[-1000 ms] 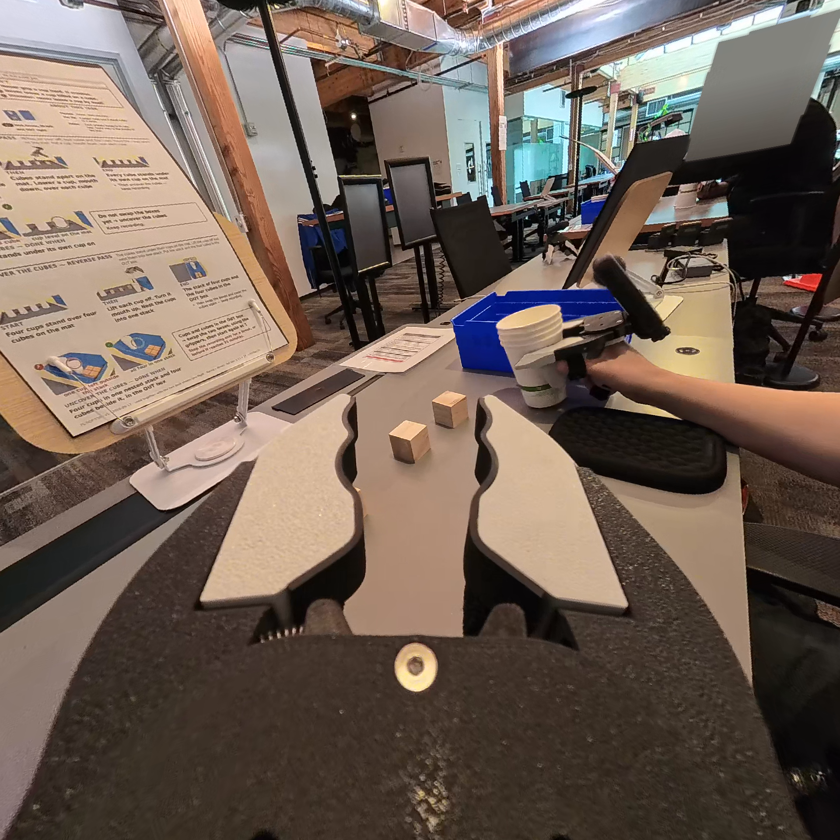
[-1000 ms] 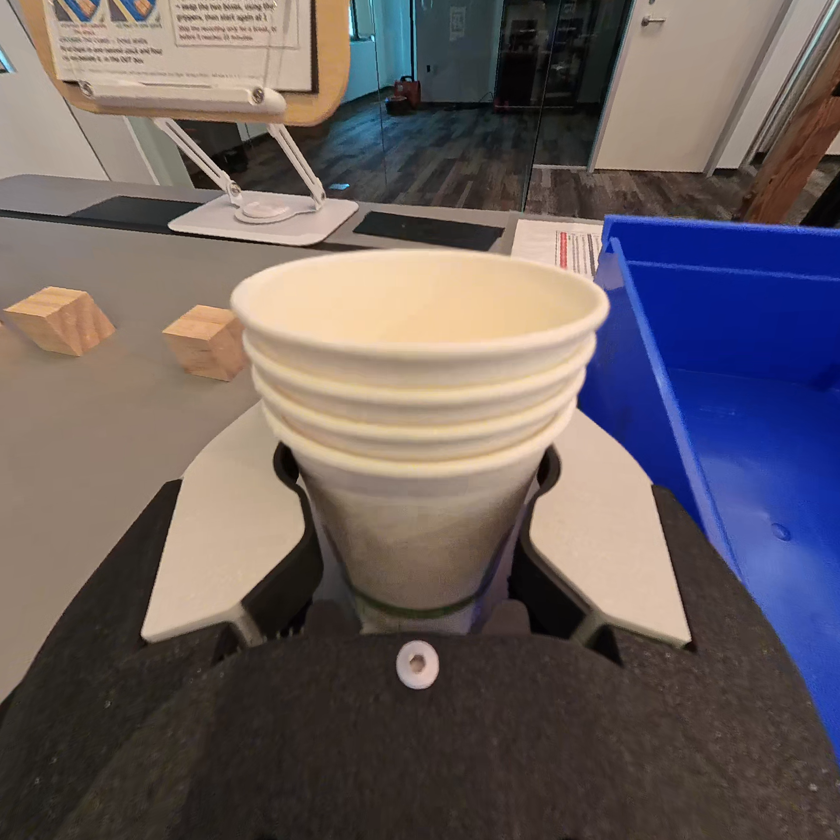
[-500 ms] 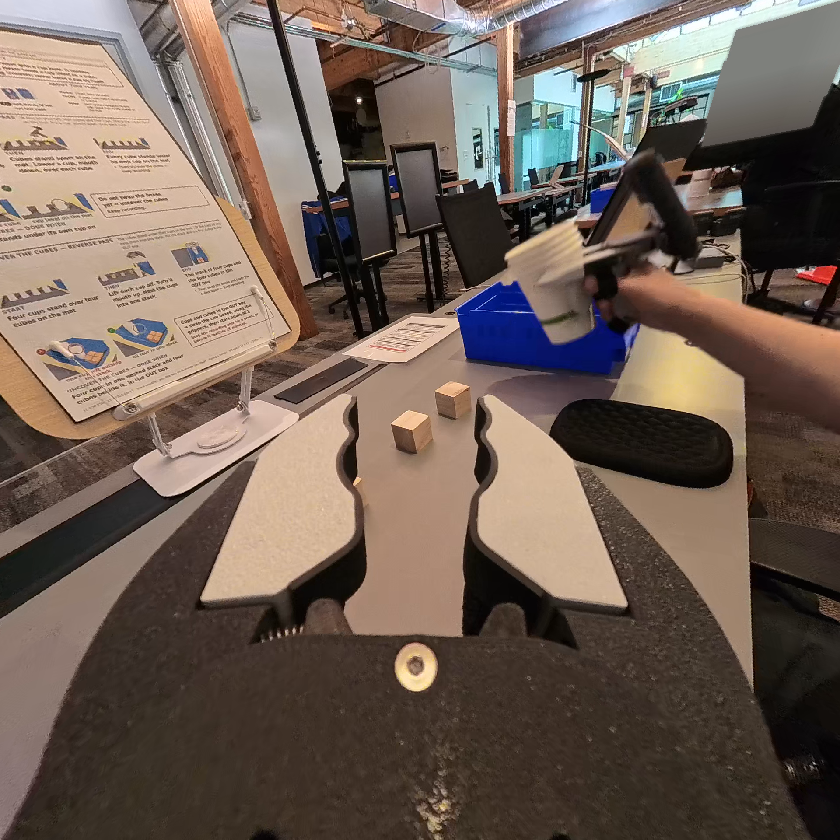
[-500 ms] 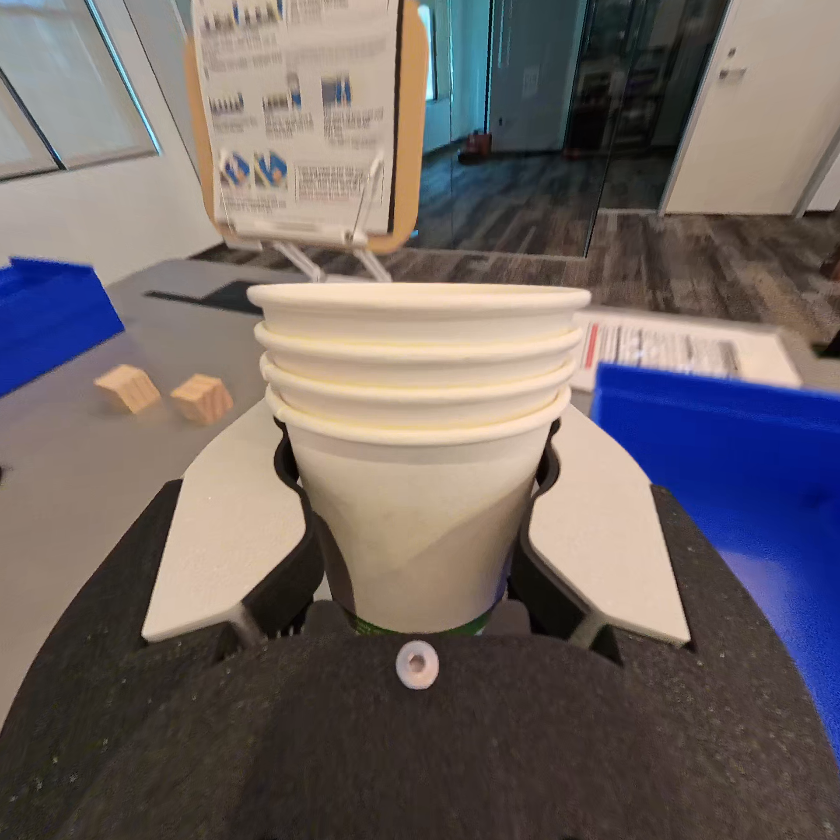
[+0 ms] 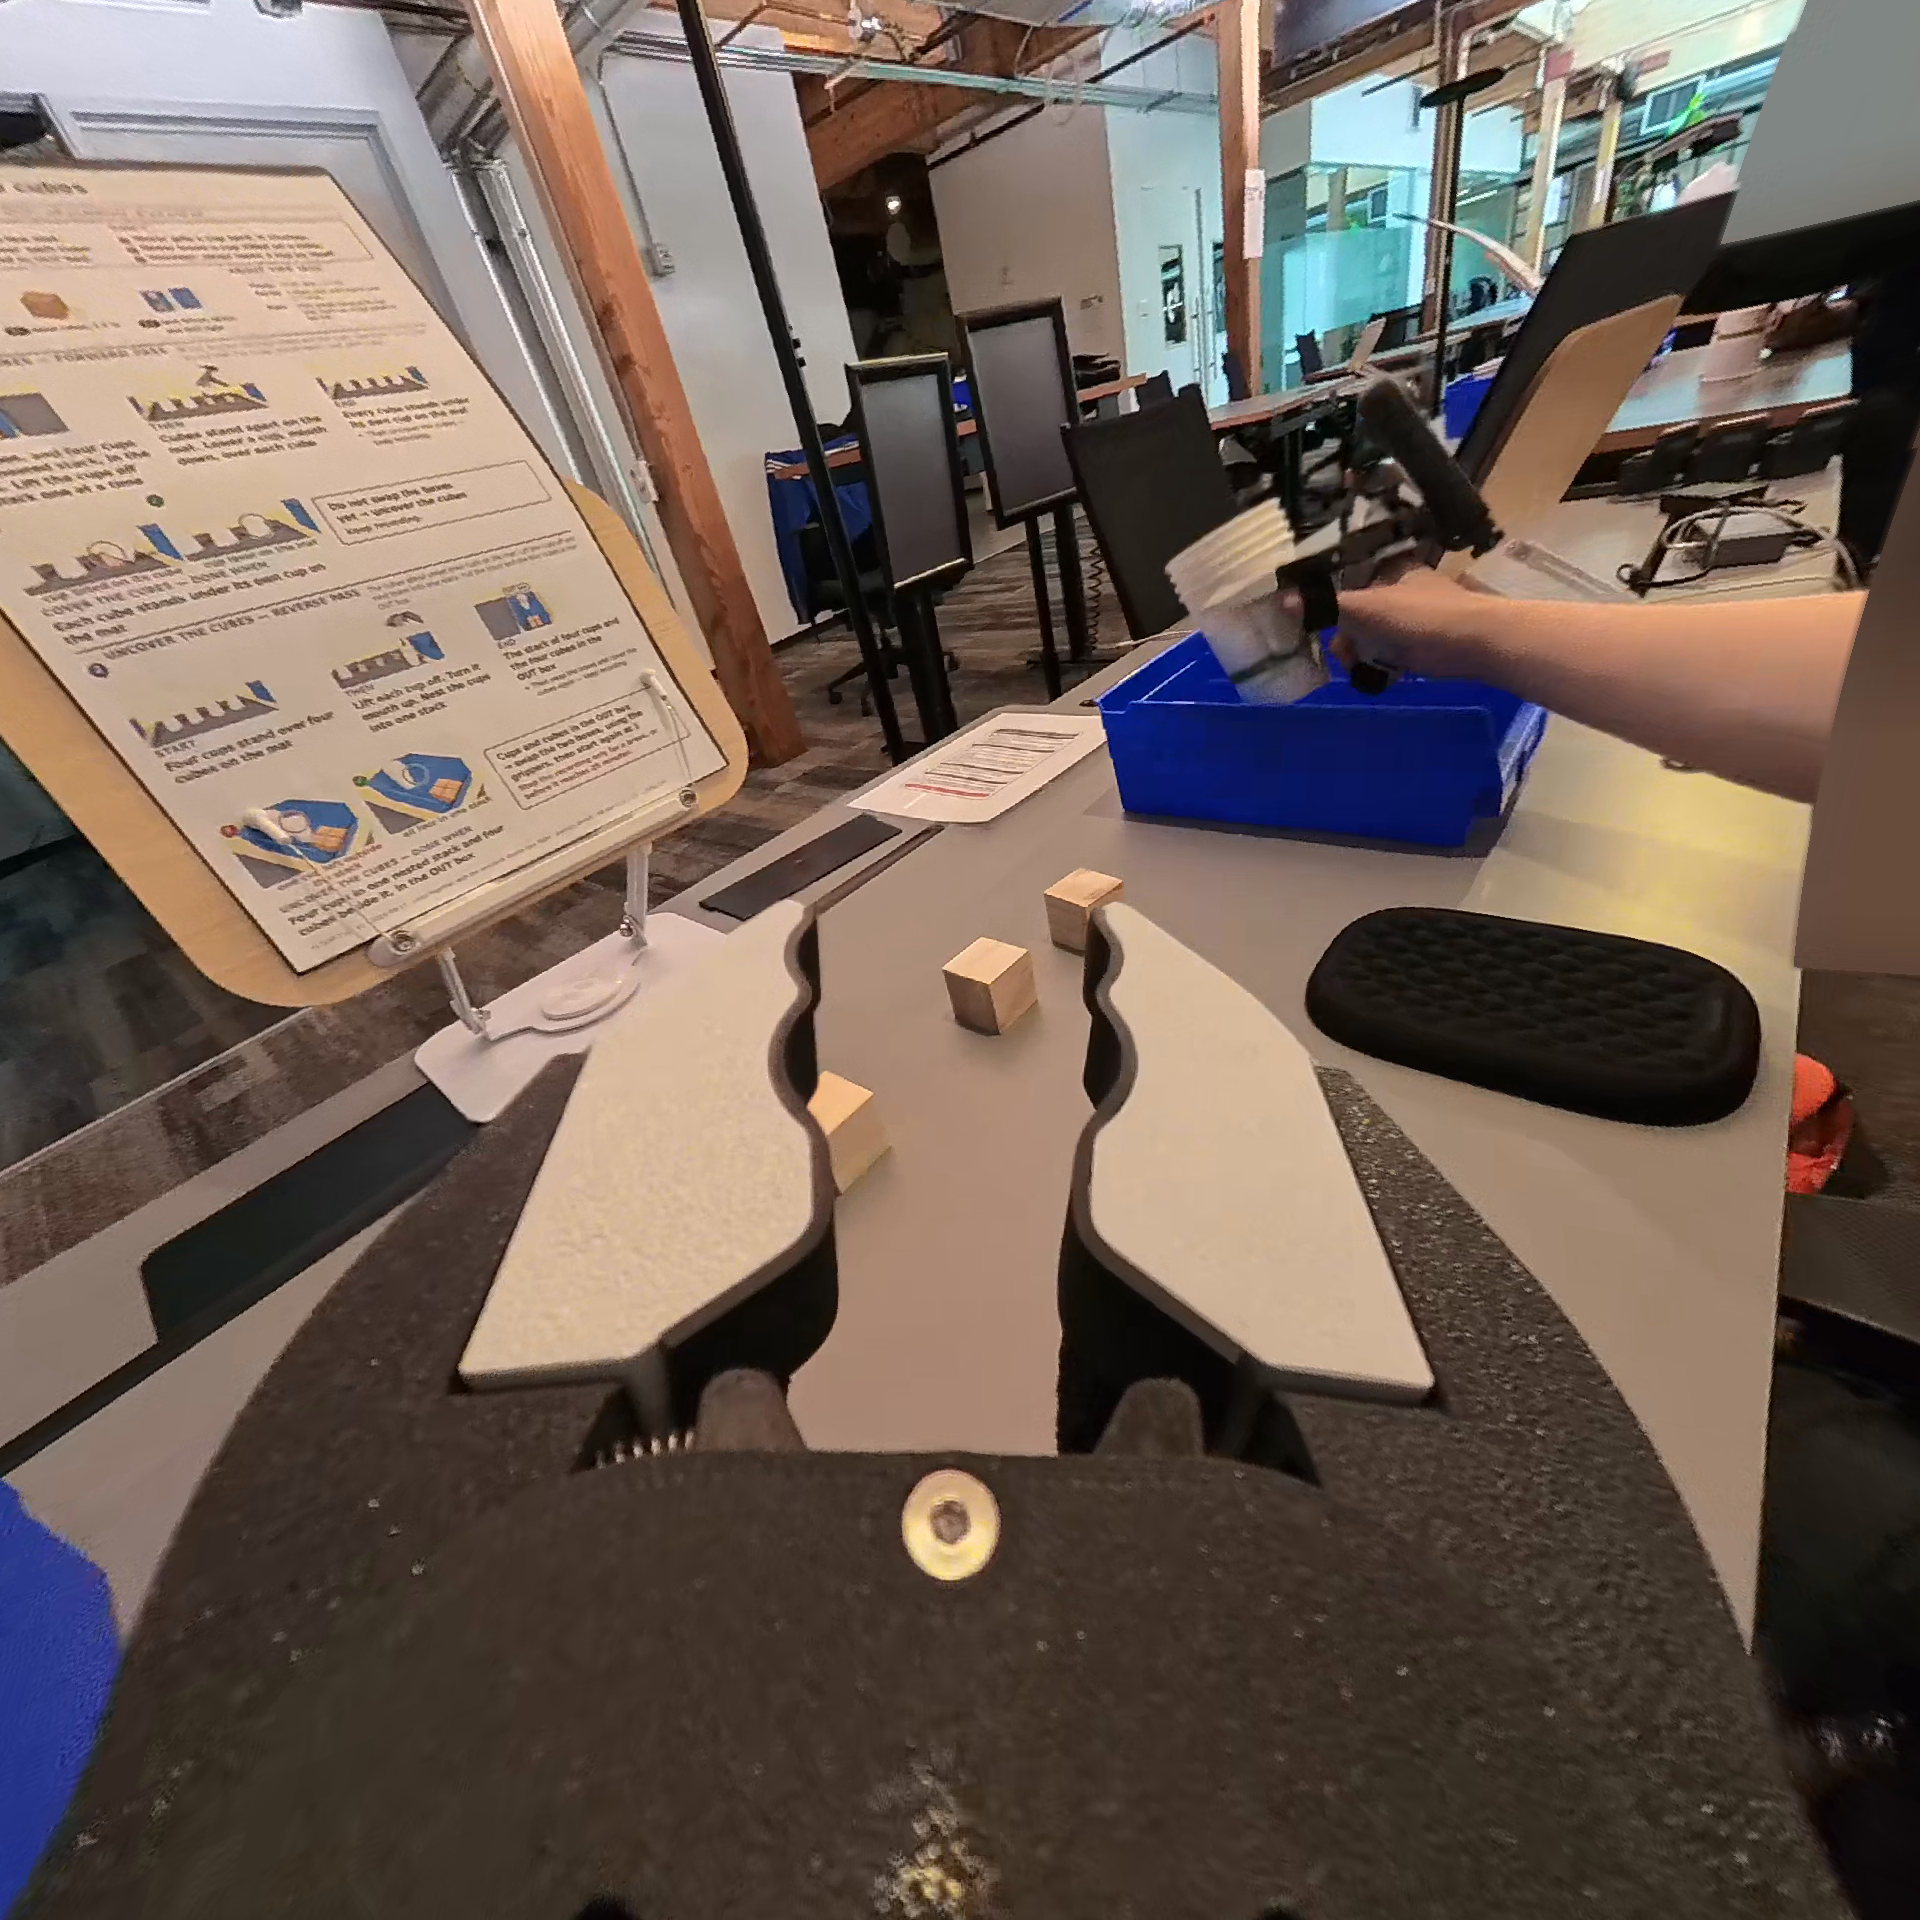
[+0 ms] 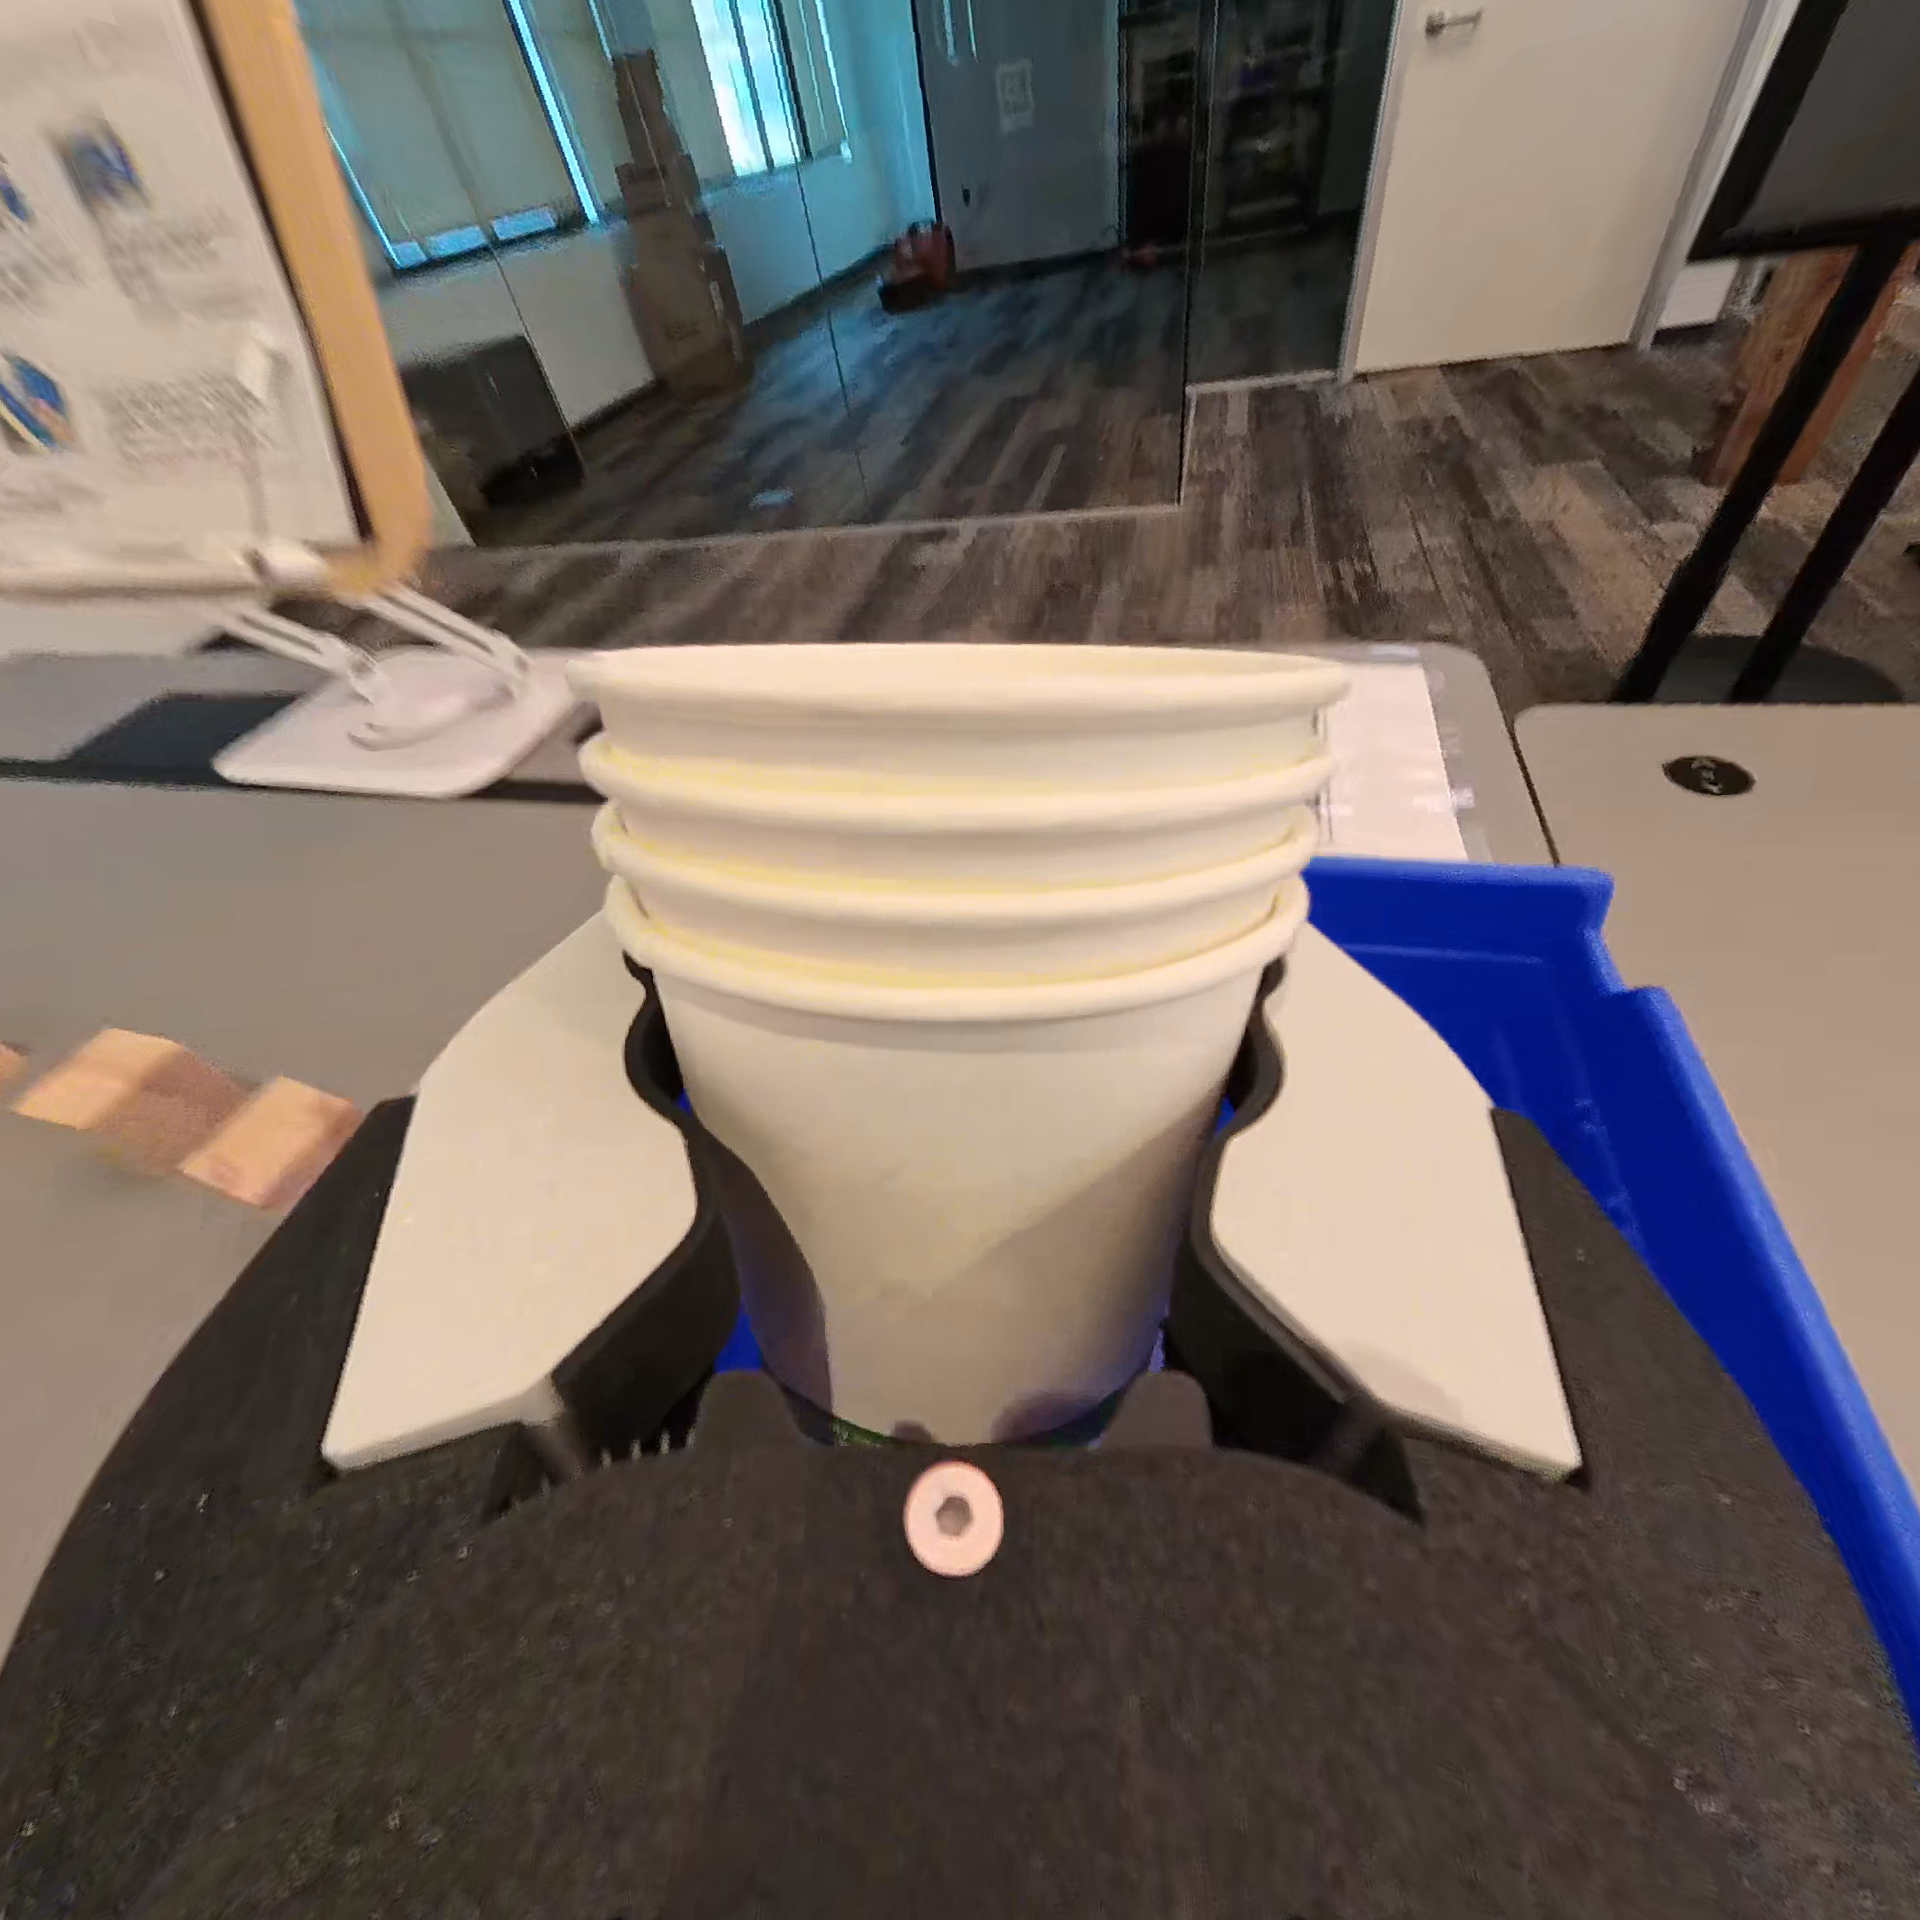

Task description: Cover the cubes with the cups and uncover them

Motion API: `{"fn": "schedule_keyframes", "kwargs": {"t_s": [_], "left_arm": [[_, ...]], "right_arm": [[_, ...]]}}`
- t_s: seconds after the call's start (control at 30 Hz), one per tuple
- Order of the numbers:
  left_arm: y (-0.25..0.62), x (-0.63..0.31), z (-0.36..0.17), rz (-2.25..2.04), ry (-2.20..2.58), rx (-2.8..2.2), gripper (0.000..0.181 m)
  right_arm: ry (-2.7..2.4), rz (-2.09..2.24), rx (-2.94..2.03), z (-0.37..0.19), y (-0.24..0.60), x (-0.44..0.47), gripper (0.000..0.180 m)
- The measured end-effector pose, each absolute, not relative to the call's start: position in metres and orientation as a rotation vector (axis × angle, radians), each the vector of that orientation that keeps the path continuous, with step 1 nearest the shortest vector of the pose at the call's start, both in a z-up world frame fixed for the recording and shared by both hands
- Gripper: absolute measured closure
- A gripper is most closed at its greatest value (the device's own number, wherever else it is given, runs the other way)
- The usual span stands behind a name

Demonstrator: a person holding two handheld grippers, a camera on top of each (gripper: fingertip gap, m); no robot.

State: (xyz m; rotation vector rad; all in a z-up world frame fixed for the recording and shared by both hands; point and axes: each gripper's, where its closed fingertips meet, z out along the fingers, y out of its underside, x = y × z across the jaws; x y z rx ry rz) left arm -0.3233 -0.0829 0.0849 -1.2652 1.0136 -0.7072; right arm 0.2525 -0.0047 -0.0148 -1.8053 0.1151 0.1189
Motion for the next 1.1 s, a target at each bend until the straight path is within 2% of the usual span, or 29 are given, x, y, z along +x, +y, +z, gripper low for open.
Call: {"fn": "schedule_keyframes", "kwargs": {"t_s": [0.1, 0.27, 0.73, 1.1], "left_arm": [[-0.085, -0.326, 0.088, -0.669, 1.009, -1.264, 0.132], [-0.087, -0.327, 0.091, -0.630, 0.995, -1.261, 0.133], [-0.084, -0.314, 0.080, -0.596, 1.013, -1.291, 0.133], [-0.086, -0.316, 0.080, -0.610, 1.016, -1.282, 0.133]], "right_arm": [[0.095, 0.073, -1.888, -0.047, 0.005, 0.261, 0.074], [0.039, 0.013, -1.920, -0.070, 0.016, 0.266, 0.074], [-0.099, 0.007, -1.856, -0.075, 0.031, 0.255, 0.074], [-0.039, 0.033, -1.972, -0.086, -0.002, 0.260, 0.072]]}}
